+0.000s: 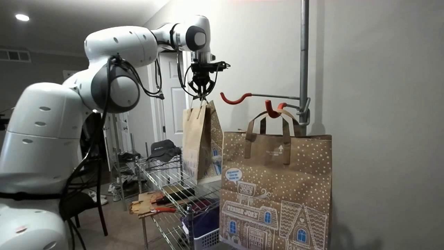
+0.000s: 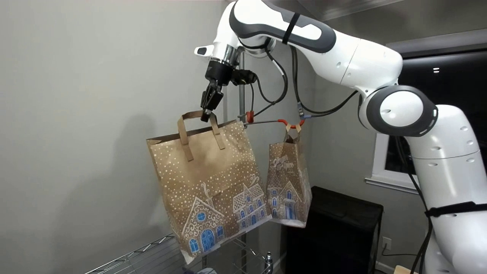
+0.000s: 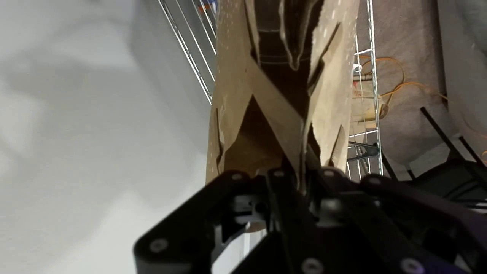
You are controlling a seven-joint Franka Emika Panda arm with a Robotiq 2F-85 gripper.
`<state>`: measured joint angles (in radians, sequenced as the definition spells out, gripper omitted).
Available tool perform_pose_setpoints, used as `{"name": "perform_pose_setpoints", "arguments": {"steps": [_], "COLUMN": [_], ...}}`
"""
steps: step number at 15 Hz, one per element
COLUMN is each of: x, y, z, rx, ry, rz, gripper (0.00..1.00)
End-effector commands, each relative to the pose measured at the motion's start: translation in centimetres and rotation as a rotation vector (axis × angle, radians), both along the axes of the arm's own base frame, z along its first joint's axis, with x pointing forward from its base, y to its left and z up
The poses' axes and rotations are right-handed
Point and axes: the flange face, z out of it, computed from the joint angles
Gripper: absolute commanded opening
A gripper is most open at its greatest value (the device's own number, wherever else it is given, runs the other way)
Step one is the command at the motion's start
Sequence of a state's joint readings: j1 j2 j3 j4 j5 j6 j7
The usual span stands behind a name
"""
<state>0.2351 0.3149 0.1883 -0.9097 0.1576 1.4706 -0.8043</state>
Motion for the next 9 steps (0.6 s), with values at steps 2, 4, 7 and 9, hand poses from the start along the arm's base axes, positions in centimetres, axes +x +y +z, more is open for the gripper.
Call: {"name": "perform_pose_setpoints", "arguments": {"steps": [2, 4, 7, 9], "x": [1.3, 1.9, 2.0, 1.8], "y": [3.4, 4.2, 4.8, 4.8], "z": [-1.6, -3.1, -4.3, -4.5], "rx": [-0.046, -0.098, -0.15, -0.187], "ry": [0.018, 0.014, 0.033, 0.045], "rz": [0.017, 0.037, 0.017, -0.013], "gripper": [0.05, 0.05, 0.05, 0.05]}}
